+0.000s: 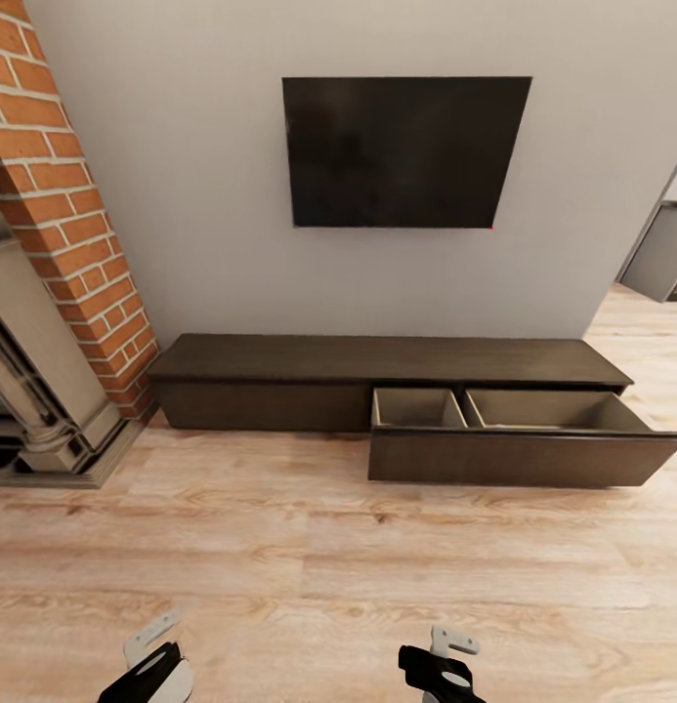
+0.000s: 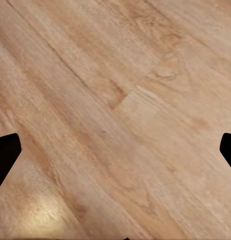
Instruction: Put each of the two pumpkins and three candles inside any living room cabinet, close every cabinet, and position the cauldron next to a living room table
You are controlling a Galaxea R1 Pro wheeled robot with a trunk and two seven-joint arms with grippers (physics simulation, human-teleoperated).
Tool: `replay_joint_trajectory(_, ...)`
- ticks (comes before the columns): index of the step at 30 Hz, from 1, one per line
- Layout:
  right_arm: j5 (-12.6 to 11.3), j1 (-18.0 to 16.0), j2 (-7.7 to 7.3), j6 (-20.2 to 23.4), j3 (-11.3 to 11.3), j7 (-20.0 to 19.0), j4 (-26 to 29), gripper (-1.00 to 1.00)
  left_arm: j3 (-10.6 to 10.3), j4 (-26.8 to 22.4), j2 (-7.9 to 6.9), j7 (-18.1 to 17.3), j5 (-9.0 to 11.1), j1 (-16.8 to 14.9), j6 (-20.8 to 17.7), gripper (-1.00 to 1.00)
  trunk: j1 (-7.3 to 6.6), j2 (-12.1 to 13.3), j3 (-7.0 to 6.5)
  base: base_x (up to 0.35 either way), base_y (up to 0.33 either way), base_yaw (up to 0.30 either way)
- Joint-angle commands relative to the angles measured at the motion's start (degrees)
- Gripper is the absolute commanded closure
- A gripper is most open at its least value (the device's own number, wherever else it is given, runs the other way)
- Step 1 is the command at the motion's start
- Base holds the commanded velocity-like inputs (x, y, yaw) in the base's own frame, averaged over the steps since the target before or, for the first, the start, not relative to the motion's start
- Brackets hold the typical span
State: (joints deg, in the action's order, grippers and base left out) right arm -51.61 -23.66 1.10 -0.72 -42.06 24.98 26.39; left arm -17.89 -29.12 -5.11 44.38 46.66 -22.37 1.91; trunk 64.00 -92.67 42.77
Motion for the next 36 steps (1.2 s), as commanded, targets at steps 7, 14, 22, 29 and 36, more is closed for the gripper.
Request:
replay_joint_trajectory(7,-0.8,-0.1,-0.05,0.0,-0.5,0.3,0.1,-1.0,-0.5,-0.1,-0.08,0.4,0.5,0.0,0.2,-1.0,0.0,0.0,0.36,0.0,0.001,0.268)
replay_joint_trajectory(14,-1.3,-0.1,-0.05,0.0,-0.1,0.4,0.1,-1.0,-0.5,-0.1,-0.08,0.4,0.7,0.0,0.2,-1.0,0.0,0.0,0.78,0.0,0.072,0.24)
replay_joint_trajectory(22,-1.4,-0.1,-0.05,0.0,0.0,0.5,0.0,-1.0,-0.5,-0.1,-0.08,0.4,0.8,0.0,0.2,-1.0,0.0,0.0,1.26,0.0,0.128,0.236)
replay_joint_trajectory(29,-1.3,-0.1,-0.05,1.5,0.0,0.4,0.1,-1.0,-0.6,-0.1,-0.08,0.4,0.6,0.0,0.2,-1.0,0.0,0.0,1.69,0.0,0.005,0.236)
replay_joint_trajectory(36,-1.3,-0.1,-0.05,1.8,0.0,0.4,0.1,-1.0,-0.6,-0.1,-0.08,0.4,0.5,0.0,0.2,-1.0,0.0,0.0,2.07,0.0,0.0,0.225)
